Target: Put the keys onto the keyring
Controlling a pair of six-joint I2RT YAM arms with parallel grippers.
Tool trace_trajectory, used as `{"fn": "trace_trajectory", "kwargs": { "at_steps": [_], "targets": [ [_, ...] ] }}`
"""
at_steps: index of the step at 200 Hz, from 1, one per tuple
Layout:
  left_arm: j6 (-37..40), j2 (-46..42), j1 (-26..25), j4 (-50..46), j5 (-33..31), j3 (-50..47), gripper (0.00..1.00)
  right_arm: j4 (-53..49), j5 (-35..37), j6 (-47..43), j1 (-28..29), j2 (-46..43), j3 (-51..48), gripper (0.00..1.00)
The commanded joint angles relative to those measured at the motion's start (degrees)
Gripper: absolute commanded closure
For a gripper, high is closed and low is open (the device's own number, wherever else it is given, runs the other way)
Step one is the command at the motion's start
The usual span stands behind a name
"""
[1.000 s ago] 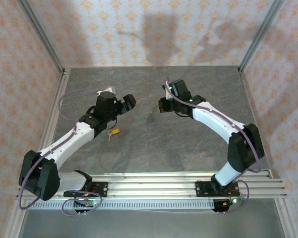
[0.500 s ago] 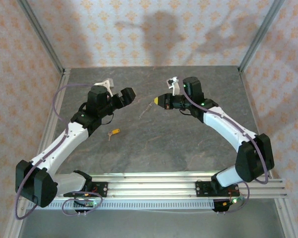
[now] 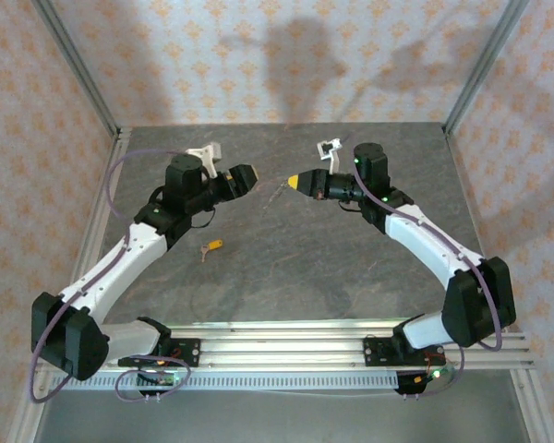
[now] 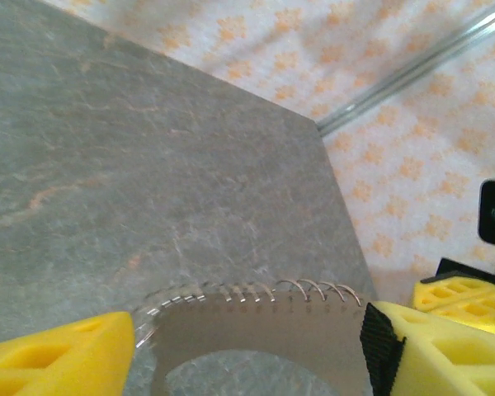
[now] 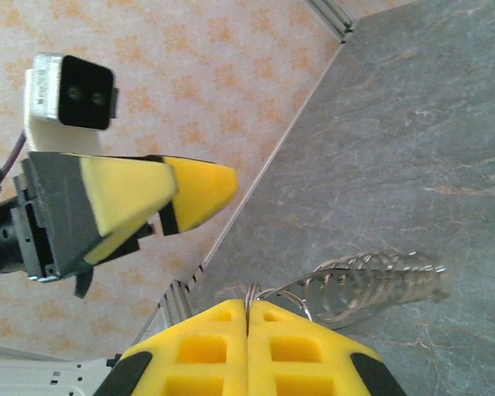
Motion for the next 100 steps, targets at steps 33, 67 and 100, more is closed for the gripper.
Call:
{"fn": "trace_trajectory", "kwargs": {
  "at_steps": [33, 67, 100],
  "targets": [
    [5.28, 3.56, -3.58, 3.59, 8.09, 5.21, 0.35, 7.34, -2.65, 1.54, -0.22, -1.61, -1.53, 1.00],
    [5.15, 5.03, -4.68, 6.69, 10.22, 4.30, 0.42, 9.51, -2.83, 2.21, -0.26, -1.51, -2.94, 1.00],
    [3.62, 4.70, -4.67, 12.26, 11.96, 1.56, 0.46, 10.40, -3.02, 2.82, -0.27, -1.79, -4.15, 1.00]
  ]
}}
